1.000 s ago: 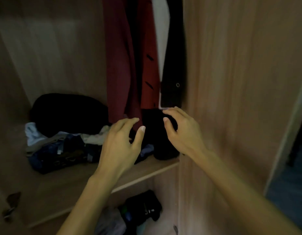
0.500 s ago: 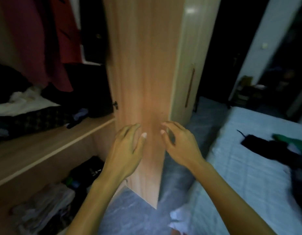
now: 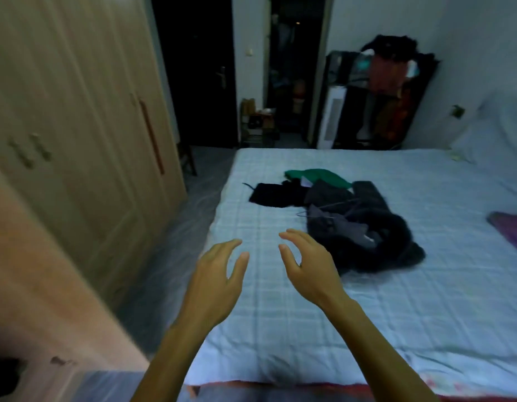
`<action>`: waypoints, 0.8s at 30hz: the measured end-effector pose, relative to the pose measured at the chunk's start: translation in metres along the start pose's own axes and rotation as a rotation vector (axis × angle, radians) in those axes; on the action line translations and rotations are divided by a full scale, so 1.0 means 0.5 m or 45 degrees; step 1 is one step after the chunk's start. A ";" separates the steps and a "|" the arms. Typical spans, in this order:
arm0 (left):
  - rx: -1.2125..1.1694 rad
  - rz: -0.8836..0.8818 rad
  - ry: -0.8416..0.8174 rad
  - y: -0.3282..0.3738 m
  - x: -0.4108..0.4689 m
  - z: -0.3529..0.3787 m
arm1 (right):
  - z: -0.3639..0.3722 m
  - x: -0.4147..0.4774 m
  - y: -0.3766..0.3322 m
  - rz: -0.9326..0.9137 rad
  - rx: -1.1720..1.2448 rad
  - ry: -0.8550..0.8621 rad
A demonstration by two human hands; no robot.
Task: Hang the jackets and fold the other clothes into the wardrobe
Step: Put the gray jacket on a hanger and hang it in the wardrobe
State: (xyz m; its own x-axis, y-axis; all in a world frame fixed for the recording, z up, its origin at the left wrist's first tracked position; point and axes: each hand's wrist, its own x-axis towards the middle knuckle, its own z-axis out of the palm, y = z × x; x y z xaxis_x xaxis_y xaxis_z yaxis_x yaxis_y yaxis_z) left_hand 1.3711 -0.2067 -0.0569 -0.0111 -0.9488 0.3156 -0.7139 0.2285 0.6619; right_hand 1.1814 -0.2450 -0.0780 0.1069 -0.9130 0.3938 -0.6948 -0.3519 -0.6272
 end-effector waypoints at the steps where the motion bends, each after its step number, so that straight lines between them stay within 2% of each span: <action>1: -0.011 0.025 -0.041 0.033 0.012 0.053 | -0.036 -0.009 0.049 0.042 -0.012 0.014; 5: -0.015 0.104 -0.200 0.150 0.048 0.228 | -0.158 -0.042 0.219 0.210 -0.064 0.078; 10: 0.011 0.166 -0.338 0.235 0.104 0.366 | -0.233 -0.038 0.359 0.316 -0.059 0.127; 16: 0.029 0.175 -0.420 0.246 0.202 0.466 | -0.232 0.008 0.455 0.396 -0.068 0.070; 24: -0.095 0.175 -0.513 0.222 0.374 0.602 | -0.250 0.123 0.581 0.524 -0.205 0.073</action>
State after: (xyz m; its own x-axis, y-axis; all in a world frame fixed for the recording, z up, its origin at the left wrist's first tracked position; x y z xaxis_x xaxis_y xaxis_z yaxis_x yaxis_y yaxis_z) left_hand 1.0788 -0.4245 -0.1291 -0.3852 -0.9145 0.1234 -0.6346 0.3596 0.6841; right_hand 0.8974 -0.3775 -0.1520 -0.2387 -0.9556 0.1726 -0.7734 0.0796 -0.6289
